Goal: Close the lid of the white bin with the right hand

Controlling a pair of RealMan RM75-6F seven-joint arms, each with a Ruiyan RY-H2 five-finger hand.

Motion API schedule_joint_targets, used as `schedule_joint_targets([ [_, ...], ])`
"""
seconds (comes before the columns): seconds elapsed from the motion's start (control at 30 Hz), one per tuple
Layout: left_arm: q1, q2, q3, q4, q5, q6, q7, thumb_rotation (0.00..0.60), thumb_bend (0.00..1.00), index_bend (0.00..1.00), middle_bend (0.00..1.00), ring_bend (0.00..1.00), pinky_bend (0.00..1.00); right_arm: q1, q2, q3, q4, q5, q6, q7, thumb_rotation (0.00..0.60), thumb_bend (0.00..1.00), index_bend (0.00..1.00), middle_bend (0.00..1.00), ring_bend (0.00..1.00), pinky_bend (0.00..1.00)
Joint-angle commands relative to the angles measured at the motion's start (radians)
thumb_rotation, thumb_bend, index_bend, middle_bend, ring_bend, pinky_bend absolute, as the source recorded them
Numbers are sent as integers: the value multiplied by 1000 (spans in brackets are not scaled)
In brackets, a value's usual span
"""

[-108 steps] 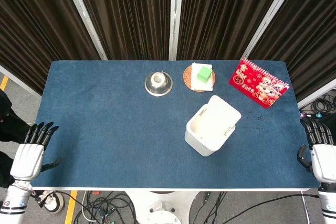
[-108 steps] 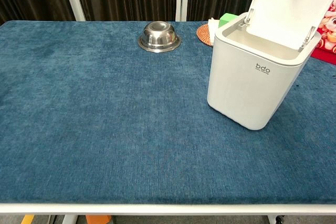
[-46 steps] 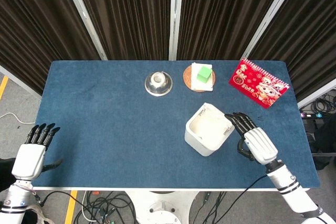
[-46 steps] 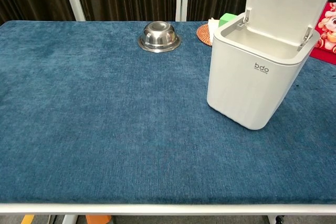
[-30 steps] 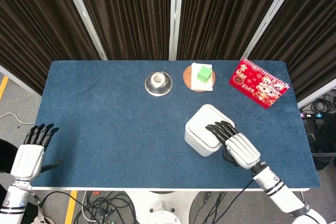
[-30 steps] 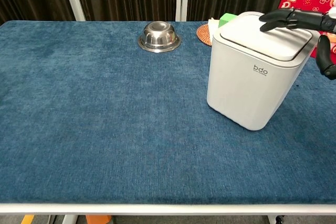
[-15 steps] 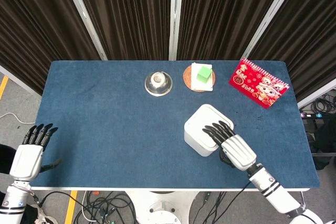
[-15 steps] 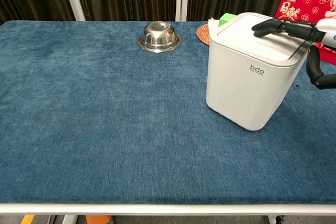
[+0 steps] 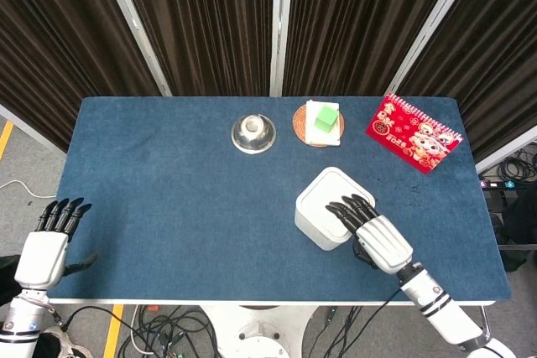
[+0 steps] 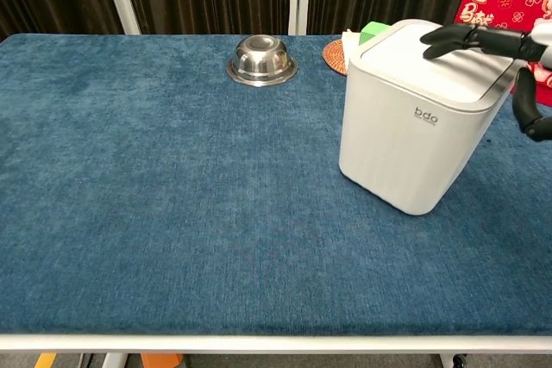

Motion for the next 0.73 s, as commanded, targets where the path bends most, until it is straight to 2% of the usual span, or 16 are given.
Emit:
schedule_joint_targets([
  [0.03, -1, 1, -1, -1, 1, 0, 1, 600, 0, 155, 86, 43, 85, -29, -10, 22, 34, -45, 104, 40, 600, 1000, 0, 84, 0, 0],
  [0.2, -1, 2, -2, -7, 3, 4, 5, 600, 0, 155, 86, 43, 85, -76, 12, 32, 53, -34, 196, 49, 600, 1000, 0, 18, 0, 0],
  [0.3, 2, 3, -1, -12, 1, 5, 5, 600, 0, 155, 86, 43, 85, -143, 26, 29, 97, 3, 275, 12, 600, 978, 0, 1, 0, 0],
  [0.4, 0, 8, -2, -19, 2, 4, 8, 600, 0, 155, 86, 43, 85, -218, 49, 14, 139, 84, 314, -40, 600, 815, 0, 0, 0, 0],
  [0.5, -2, 12, -3, -27, 6, 3, 13, 600, 0, 155, 86, 43, 85, -281, 62, 5, 195, 163, 338, -36, 600, 603, 0, 0, 0, 0],
  [0.57, -4, 13, -3, -31, 7, 1, 16, 600, 0, 155, 86, 43, 85, -320, 56, 11, 247, 220, 356, -38, 600, 475, 0, 0, 0, 0],
  [0.67, -5, 13, -6, -34, 6, 3, 21, 600, 0, 155, 86, 43, 85, -361, 44, 21, 303, 289, 362, -47, 600, 343, 0, 0, 0, 0],
  [0.73, -4, 11, -6, -33, 7, 4, 25, 600, 0, 154, 86, 43, 85, -379, 42, 26, 310, 339, 344, -68, 600, 193, 0, 0, 0, 0],
])
